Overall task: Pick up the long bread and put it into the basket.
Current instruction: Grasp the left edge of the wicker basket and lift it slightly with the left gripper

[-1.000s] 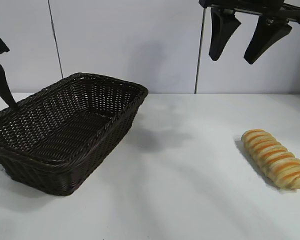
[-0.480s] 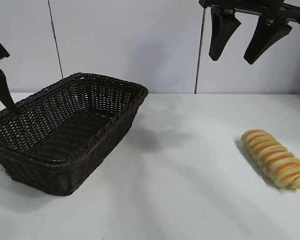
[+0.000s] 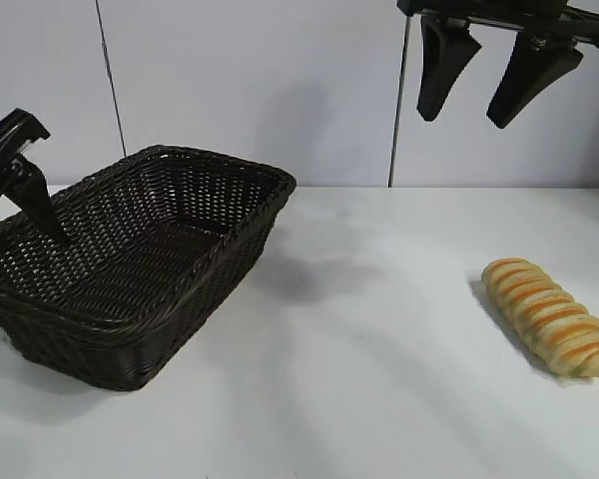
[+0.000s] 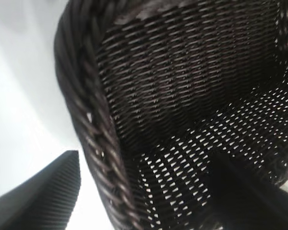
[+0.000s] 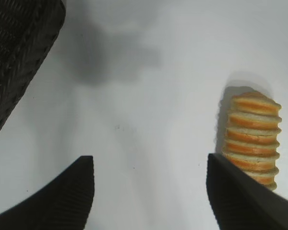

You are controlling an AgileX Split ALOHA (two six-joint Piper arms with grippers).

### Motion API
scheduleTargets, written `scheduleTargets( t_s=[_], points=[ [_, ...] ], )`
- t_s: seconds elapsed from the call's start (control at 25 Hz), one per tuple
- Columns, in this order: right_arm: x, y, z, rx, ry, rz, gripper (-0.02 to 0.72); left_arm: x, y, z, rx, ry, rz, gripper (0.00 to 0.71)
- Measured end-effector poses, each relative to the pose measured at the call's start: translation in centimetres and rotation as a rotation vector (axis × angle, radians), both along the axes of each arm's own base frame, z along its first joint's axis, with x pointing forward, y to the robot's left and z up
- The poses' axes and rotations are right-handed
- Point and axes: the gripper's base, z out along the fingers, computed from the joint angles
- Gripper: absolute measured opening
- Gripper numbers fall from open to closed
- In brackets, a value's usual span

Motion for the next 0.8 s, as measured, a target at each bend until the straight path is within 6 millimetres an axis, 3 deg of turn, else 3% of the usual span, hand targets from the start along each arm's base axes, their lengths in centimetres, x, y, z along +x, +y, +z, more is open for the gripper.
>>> scheduleTargets(
  t_s=[0.16,0.64,0.8],
  points=[
    [0.0,0.0,0.0,0.000,0.000,0.000,0.486,0.1,0.0,-0.2,-0.007,0.013,0.021,0.535],
    [0.0,0.0,0.0,0.000,0.000,0.000,0.486,1.8,-0.1,-4.8,0.036,0.072,0.059,0.535],
    [0.0,0.0,0.0,0.000,0.000,0.000,0.486,1.9,-0.1,-4.8,0.034,0.069,0.064,0.441]
  ],
)
